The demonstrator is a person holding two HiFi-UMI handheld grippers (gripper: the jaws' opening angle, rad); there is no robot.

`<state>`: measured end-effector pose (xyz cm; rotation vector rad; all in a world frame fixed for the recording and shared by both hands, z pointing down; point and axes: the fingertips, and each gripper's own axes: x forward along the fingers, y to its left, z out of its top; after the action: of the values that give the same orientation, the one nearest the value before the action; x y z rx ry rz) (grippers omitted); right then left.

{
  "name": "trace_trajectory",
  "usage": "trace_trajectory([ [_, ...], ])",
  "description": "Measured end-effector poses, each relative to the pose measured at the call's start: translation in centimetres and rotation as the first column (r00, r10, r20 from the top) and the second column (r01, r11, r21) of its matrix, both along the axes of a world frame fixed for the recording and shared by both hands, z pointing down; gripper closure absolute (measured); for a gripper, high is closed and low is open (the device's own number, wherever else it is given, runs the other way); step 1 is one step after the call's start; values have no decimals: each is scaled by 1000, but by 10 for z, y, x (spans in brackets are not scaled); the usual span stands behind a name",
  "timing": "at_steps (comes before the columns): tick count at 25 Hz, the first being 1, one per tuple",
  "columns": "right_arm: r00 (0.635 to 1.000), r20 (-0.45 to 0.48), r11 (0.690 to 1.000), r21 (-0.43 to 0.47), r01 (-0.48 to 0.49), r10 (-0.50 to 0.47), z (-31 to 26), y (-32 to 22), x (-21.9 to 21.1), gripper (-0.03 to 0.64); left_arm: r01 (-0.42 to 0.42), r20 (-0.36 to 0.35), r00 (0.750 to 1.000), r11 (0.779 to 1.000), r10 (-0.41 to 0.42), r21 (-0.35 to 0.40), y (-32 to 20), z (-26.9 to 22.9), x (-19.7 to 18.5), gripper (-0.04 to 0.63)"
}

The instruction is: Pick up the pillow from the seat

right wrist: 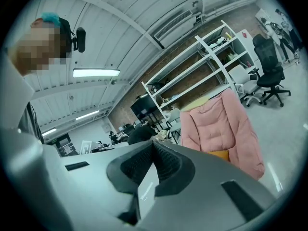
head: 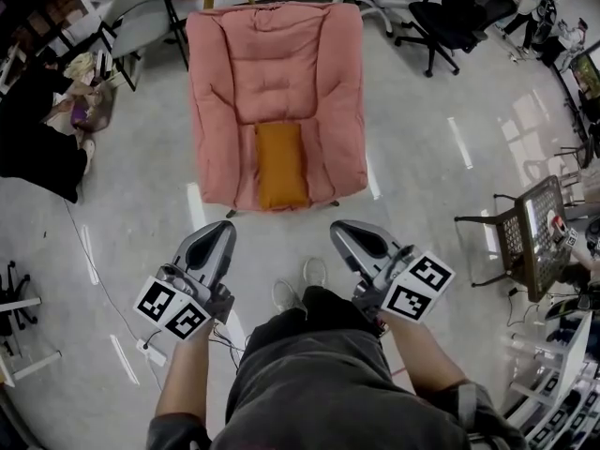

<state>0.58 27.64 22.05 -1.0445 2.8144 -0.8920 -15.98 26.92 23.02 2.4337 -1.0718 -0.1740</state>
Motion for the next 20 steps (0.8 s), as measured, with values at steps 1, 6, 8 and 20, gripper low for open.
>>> trace_trajectory([
  [1,1000,1,1000,-5,1,-1,3,-8,1,604,0,3,1000,1000,0,-6,-9,3,1,584],
  [6,1000,6,1000,-26,4,-4,25,-54,4,604,-19,14,1000,999,19,-26,-56,26,9,584],
  [8,1000,11,999,-34,9,-9,37,-72,9,604,-15,15,1000,999,15,-35,-75,38,16,584],
  [20,995,16,982,-161,102,-100,101,-210,16,604,11,63,998,977,3,-213,-215,141,38,520],
])
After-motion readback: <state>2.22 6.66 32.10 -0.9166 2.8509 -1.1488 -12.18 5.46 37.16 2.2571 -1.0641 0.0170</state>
